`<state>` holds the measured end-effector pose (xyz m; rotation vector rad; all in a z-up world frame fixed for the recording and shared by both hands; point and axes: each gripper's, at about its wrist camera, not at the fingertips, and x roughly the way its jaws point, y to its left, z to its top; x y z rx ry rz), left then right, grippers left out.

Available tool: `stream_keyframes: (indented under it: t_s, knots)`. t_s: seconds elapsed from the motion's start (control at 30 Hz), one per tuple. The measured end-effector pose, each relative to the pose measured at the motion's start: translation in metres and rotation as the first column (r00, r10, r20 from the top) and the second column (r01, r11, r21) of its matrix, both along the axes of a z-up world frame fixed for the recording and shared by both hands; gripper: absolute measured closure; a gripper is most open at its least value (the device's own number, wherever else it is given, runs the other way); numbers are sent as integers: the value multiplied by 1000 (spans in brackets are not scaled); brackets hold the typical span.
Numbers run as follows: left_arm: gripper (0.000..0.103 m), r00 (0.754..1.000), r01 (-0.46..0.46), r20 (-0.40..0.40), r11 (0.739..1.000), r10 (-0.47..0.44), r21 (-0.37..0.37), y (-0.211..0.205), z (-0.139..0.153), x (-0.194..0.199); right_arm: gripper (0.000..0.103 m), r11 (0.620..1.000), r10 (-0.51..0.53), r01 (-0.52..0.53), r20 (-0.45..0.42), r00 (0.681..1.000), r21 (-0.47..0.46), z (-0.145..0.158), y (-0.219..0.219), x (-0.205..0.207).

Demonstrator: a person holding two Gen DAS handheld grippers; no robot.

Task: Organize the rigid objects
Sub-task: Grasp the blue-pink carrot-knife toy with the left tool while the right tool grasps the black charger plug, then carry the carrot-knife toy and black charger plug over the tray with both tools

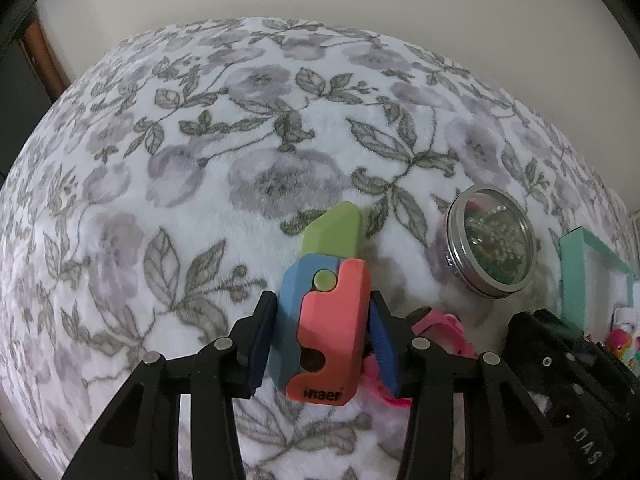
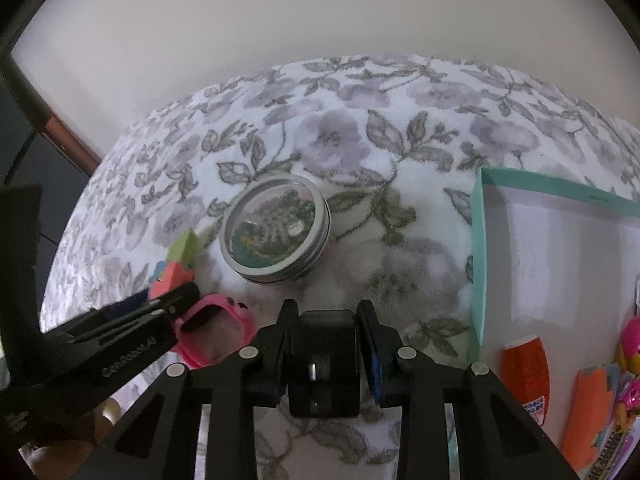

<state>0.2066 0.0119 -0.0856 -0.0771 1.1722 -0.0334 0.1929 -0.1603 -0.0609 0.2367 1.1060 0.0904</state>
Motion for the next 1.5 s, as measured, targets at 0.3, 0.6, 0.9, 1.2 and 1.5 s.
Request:
stream_keyframes:
  t_s: [0.3, 0.6, 0.9, 1.2, 1.5]
  knots:
    - [57, 999, -43, 12, 996, 44, -82, 2, 24, -12, 72, 995, -57, 52, 53, 997, 81, 38, -29, -11]
    - [57, 994, 27, 107, 992, -14, -126, -38, 85, -19, 98, 986, -103, 90, 94, 990, 138, 66, -60, -25]
    - [57, 991, -11, 128, 989, 30, -146, -79, 103, -24, 98, 975, -155, 138, 90, 984, 175, 66, -85, -34]
    - [56, 988, -43, 141, 985, 67, -169, -112, 75, -19, 98, 974, -194, 180, 97, 976, 140, 58, -108, -39]
    - [57, 986, -118, 85, 965, 141, -233, -74, 52, 0, 96, 987, -143, 133, 129, 981, 85, 48, -86, -18]
